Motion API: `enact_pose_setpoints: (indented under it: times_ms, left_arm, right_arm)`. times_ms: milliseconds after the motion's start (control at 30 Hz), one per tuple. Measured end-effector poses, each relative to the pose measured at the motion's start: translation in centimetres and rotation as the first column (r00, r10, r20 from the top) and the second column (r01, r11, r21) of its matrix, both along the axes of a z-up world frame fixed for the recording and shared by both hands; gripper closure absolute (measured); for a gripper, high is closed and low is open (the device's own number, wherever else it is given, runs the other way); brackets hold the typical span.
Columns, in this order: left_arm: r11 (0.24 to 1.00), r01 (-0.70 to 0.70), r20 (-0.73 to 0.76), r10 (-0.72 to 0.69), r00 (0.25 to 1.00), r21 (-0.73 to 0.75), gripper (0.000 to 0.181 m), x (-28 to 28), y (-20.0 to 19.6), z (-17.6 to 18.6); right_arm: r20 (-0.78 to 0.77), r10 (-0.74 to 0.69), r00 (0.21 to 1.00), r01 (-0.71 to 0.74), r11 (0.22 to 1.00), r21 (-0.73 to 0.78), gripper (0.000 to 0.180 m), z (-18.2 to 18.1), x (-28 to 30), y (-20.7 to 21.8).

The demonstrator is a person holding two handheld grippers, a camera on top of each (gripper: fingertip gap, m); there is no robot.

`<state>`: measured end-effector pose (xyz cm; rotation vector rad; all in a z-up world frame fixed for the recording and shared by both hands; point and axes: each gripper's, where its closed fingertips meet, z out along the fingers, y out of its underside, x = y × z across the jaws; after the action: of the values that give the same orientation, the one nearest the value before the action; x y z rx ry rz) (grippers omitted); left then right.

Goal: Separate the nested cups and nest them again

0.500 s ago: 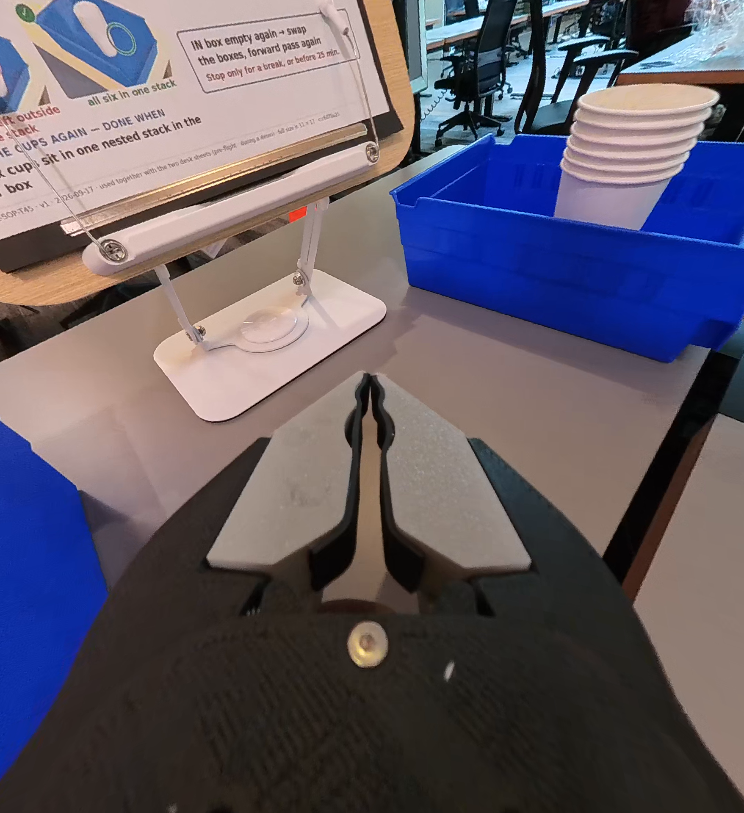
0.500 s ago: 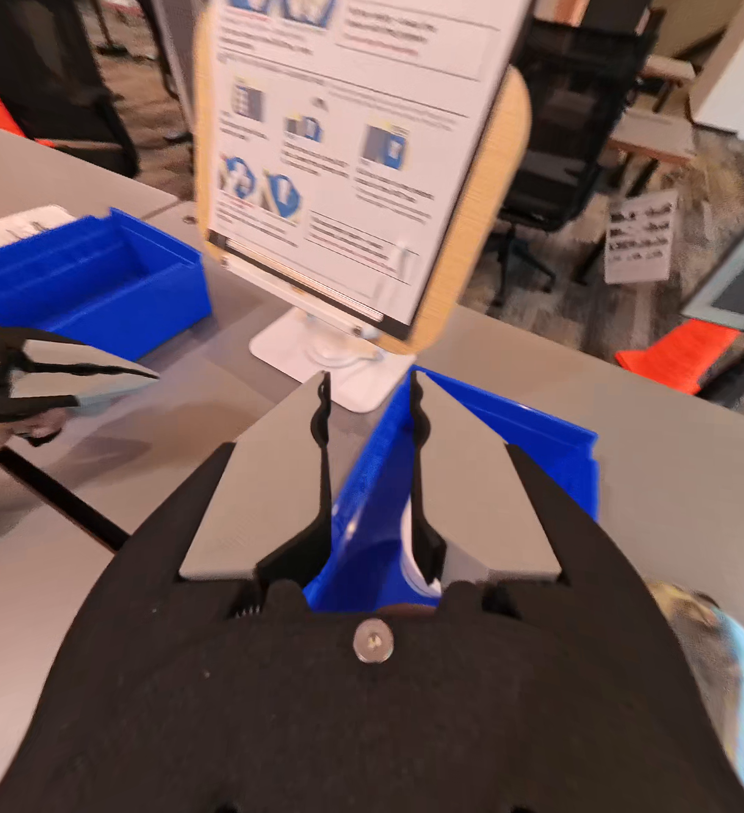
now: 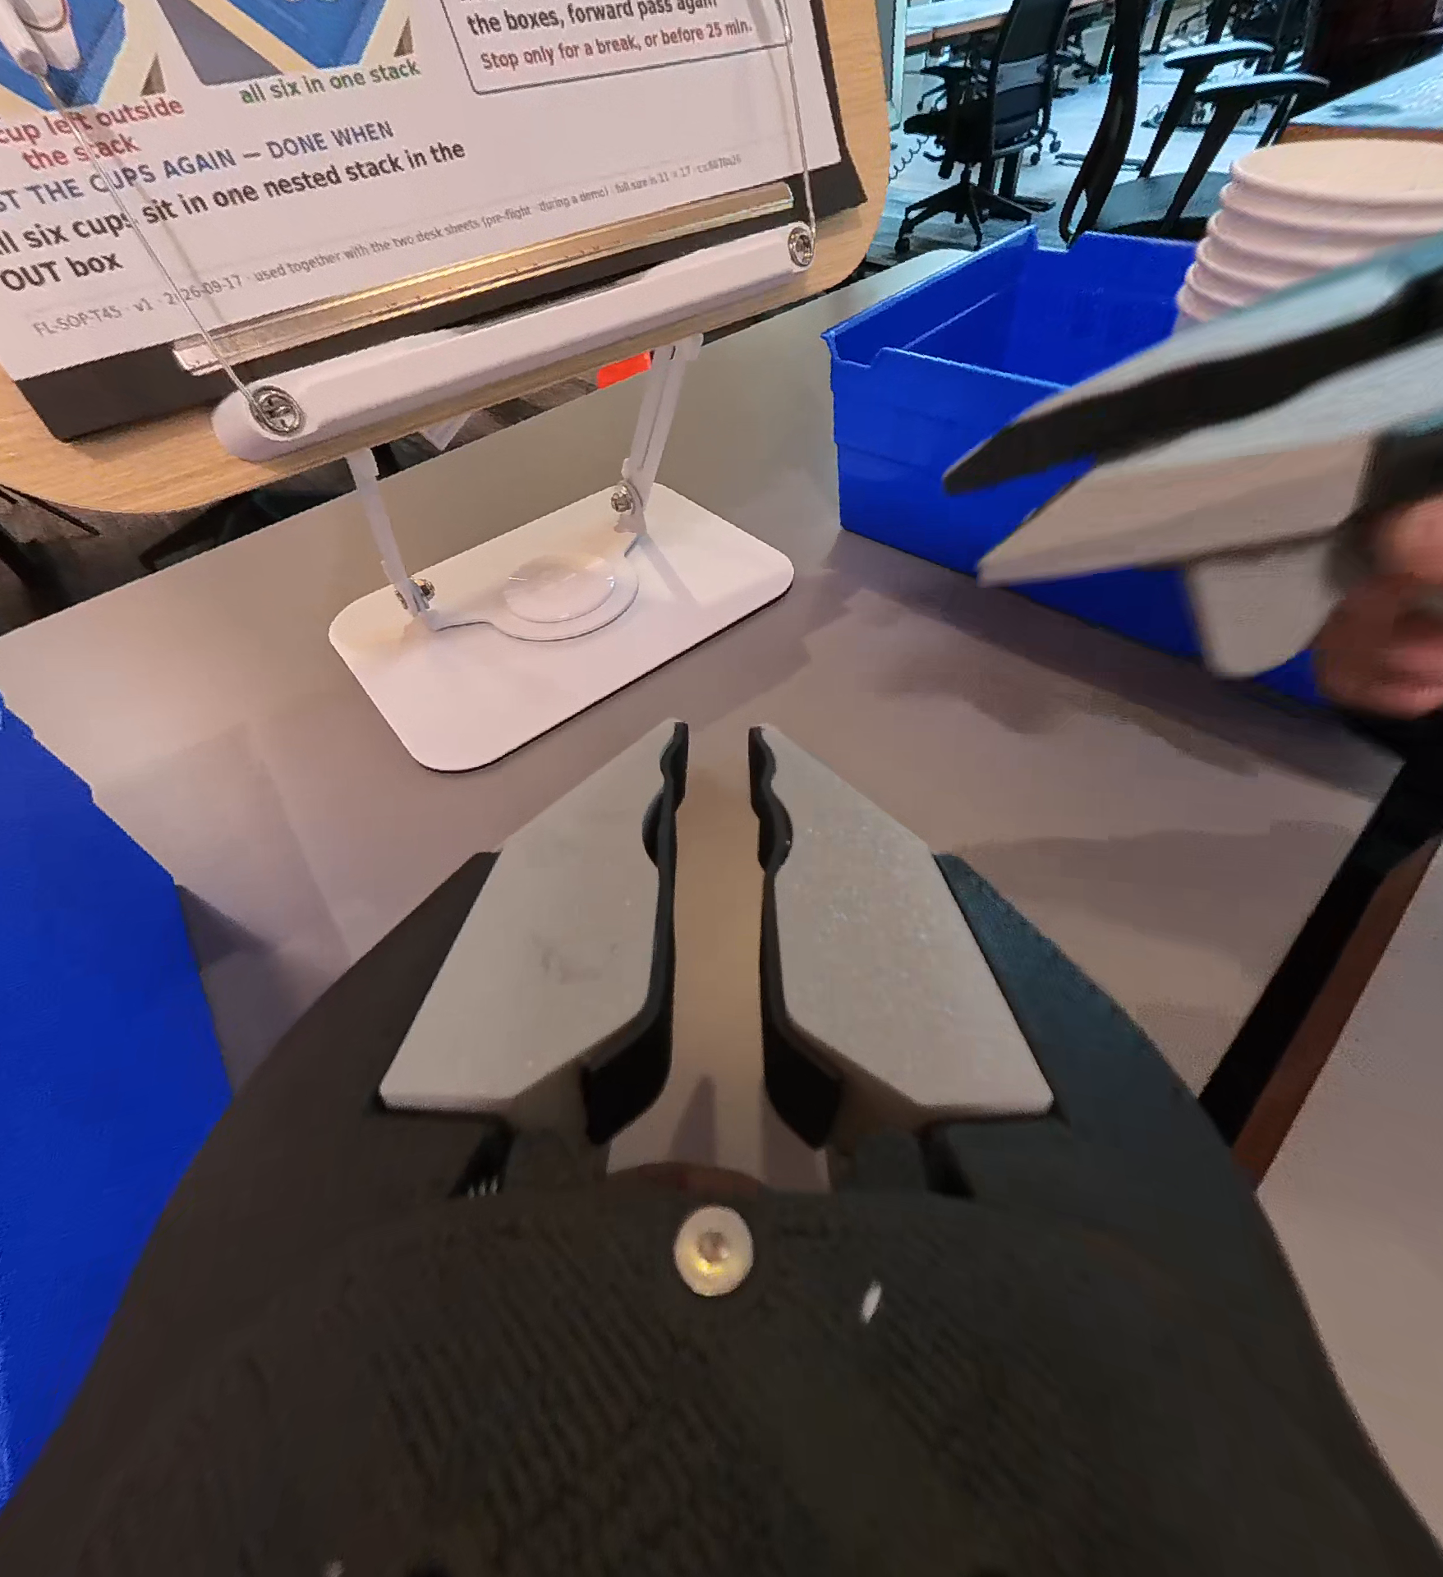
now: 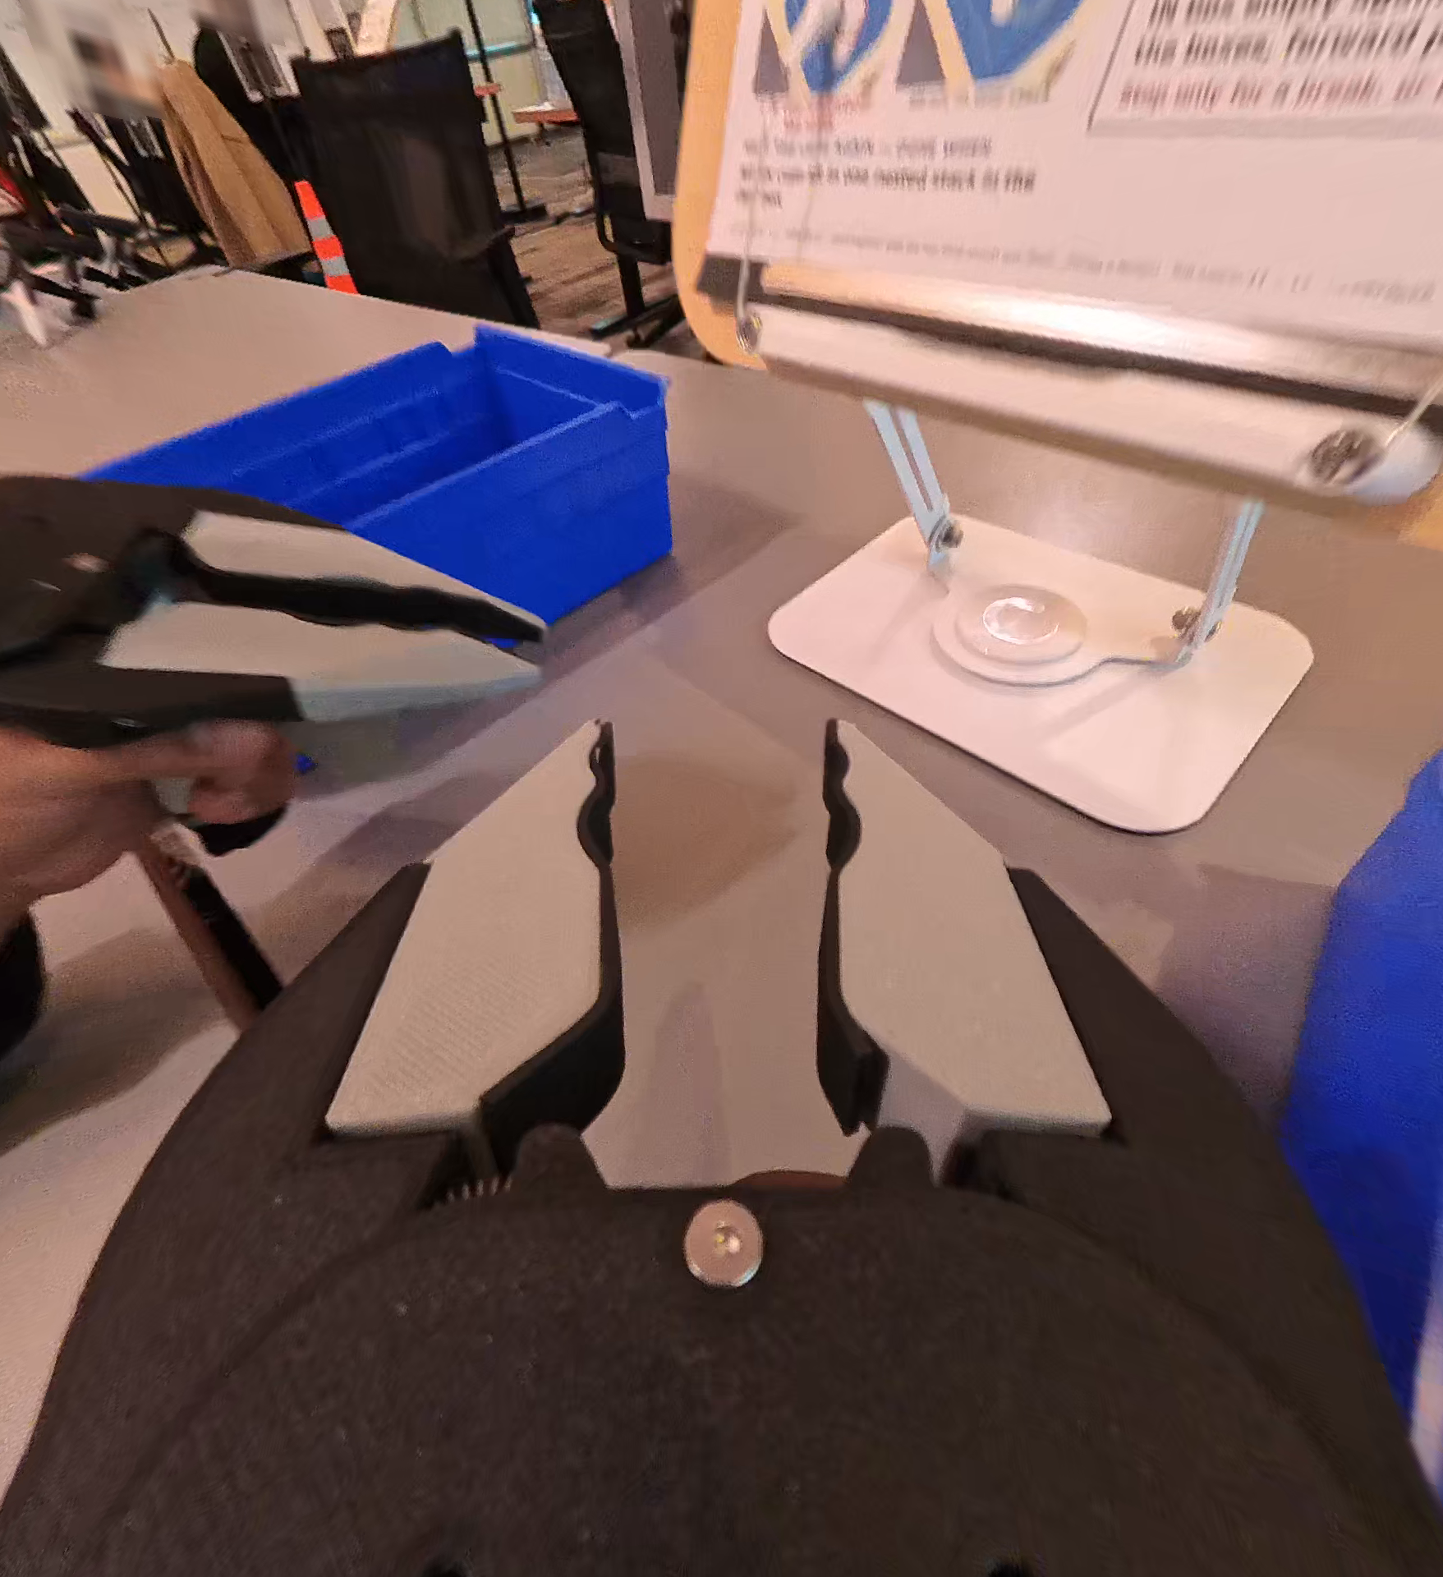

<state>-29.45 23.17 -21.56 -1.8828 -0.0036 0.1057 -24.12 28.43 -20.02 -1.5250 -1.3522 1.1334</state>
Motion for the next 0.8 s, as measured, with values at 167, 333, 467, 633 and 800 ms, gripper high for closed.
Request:
enact_pose_setpoints:
  times_ms: [167,333,467,633,800]
  left_arm:
    - [1.0,-0.007,-0.004,0.007,1.0,-0.015,0.169,-0.1,0.1,-0.4]
    - [0.999,-0.01,-0.015,0.009,1.0,-0.035,0.168,0.1,0.3,-0.9]
    - [0.999,-0.01,-0.028,0.009,1.0,-0.043,0.168,0.3,0.4,-1.1]
    - [0.998,-0.009,-0.04,0.007,0.999,-0.057,0.167,0.6,0.6,-1.6]
    - [0.998,-0.013,-0.065,0.009,0.998,-0.066,0.167,0.6,0.7,-1.7]
  right_arm:
    - [0.013,-0.044,0.999,0.044,0.999,-0.014,0.136,-5.0,-0.9,1.1]
    - [0.053,-0.025,0.998,0.023,0.999,0.039,0.134,-5.4,-0.5,1.1]
    - [0.03,-0.025,0.999,0.025,0.999,0.031,0.134,-4.9,-0.3,1.0]
    - [0.024,-0.046,0.999,0.044,0.996,0.08,0.133,-4.5,-0.1,1.4]
    - [0.0,-0.053,0.999,0.053,0.995,0.083,0.133,-3.9,0.1,1.5]
